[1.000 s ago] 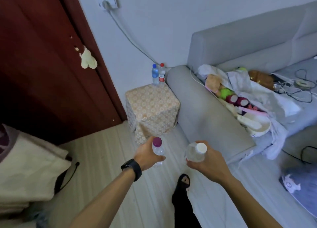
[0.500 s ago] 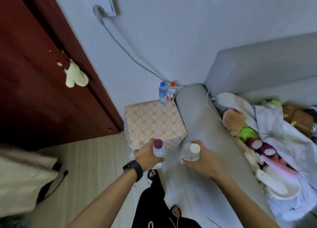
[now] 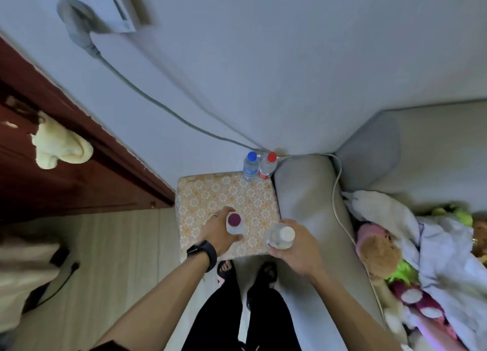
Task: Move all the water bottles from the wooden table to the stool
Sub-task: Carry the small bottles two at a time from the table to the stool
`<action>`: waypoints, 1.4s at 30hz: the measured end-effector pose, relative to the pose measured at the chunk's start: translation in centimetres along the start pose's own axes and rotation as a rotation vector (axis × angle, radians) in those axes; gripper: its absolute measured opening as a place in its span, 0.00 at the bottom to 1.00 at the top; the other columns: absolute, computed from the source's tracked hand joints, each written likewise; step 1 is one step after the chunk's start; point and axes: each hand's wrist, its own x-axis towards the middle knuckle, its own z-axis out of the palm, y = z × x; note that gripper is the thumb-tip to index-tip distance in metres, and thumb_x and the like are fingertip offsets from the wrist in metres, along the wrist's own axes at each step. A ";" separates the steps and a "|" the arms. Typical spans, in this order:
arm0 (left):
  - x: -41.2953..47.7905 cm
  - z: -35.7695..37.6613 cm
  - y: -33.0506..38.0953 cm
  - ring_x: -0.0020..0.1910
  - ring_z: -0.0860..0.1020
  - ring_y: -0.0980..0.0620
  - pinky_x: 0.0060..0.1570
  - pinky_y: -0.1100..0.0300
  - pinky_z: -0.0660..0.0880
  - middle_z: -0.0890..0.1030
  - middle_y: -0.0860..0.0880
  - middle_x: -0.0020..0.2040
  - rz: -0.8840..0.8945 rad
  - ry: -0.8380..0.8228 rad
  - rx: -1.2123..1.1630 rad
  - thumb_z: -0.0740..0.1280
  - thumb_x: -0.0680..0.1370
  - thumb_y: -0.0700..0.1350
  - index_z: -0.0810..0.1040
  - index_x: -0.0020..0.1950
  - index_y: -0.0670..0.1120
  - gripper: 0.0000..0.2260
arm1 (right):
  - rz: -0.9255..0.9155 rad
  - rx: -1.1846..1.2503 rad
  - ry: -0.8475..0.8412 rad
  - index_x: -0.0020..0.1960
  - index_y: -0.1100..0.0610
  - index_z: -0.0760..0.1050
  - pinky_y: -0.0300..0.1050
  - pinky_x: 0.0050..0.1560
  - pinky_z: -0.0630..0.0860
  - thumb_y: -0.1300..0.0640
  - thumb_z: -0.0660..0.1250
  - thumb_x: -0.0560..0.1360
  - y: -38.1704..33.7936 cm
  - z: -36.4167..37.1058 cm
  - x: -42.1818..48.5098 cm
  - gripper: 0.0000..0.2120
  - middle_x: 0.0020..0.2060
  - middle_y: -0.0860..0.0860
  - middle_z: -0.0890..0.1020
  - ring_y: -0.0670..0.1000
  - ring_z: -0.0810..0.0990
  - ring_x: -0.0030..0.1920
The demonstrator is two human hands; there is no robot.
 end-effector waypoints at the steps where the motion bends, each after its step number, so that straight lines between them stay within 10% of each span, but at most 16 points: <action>1: 1.1 0.3 0.0 0.47 0.79 0.47 0.43 0.56 0.75 0.81 0.49 0.53 -0.035 0.012 -0.016 0.78 0.70 0.51 0.70 0.66 0.55 0.28 | 0.012 -0.003 -0.008 0.56 0.39 0.69 0.43 0.47 0.74 0.41 0.79 0.61 0.2 0.1 1.5 0.28 0.53 0.43 0.79 0.48 0.79 0.52; 22: 22.7 11.2 0.2 0.36 0.78 0.50 0.32 0.58 0.72 0.83 0.48 0.46 -0.185 0.167 -0.116 0.67 0.80 0.49 0.62 0.70 0.52 0.22 | -0.134 -0.038 -0.060 0.70 0.52 0.67 0.43 0.53 0.72 0.49 0.78 0.70 6.8 2.7 27.1 0.34 0.62 0.49 0.79 0.55 0.78 0.61; 42: 25.9 12.8 -1.1 0.40 0.78 0.47 0.38 0.58 0.68 0.83 0.46 0.48 -0.073 0.230 -0.133 0.69 0.79 0.47 0.66 0.71 0.46 0.23 | -0.189 -0.017 -0.001 0.72 0.52 0.65 0.39 0.51 0.70 0.53 0.76 0.72 7.6 4.3 30.1 0.33 0.61 0.48 0.80 0.54 0.79 0.59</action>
